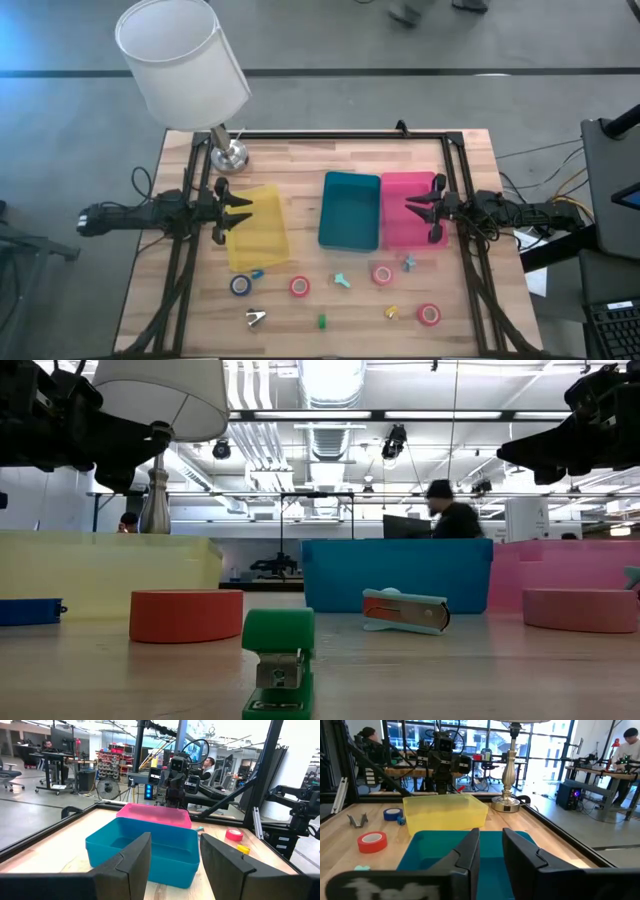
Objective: Pick and place Stapler, Stapler remover, tape
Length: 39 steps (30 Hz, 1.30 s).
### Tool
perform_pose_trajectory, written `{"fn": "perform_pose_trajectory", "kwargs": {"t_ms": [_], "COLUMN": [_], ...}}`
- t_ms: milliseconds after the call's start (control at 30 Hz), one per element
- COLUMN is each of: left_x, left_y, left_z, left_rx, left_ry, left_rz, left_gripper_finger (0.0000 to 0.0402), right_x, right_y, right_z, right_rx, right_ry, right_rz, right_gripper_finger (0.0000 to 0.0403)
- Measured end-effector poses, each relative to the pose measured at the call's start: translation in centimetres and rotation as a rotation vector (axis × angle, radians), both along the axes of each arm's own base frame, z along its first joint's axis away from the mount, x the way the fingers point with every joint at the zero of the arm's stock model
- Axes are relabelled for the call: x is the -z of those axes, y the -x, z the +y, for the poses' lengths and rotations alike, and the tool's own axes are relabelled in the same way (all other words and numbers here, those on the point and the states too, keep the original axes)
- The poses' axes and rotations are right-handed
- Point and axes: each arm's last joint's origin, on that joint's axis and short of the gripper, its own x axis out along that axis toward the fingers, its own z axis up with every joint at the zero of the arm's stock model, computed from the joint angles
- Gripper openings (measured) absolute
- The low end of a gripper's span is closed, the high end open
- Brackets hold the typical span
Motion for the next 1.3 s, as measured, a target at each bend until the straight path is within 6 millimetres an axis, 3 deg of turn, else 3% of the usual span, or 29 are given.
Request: {"fn": "perform_pose_trajectory", "kwargs": {"t_ms": [700,1300], "left_x": [0.31,0.34], "left_y": [-0.03,-0.05], "left_z": [-0.03,-0.02], "left_rx": [0.009,0.007], "left_ry": [-0.014,-0.004], "left_rz": [0.035,0.037], "left_gripper_finger": [0.0174,0.0175], "right_x": [0.0,0.01], "right_y": [0.0,0.0], "right_z": [0.0,0.0], "right_rx": [0.0,0.0], "right_ry": [0.0,0.0], "right_rz": [0.0,0.0], "right_gripper_finger": [0.0089,0.0071]}}
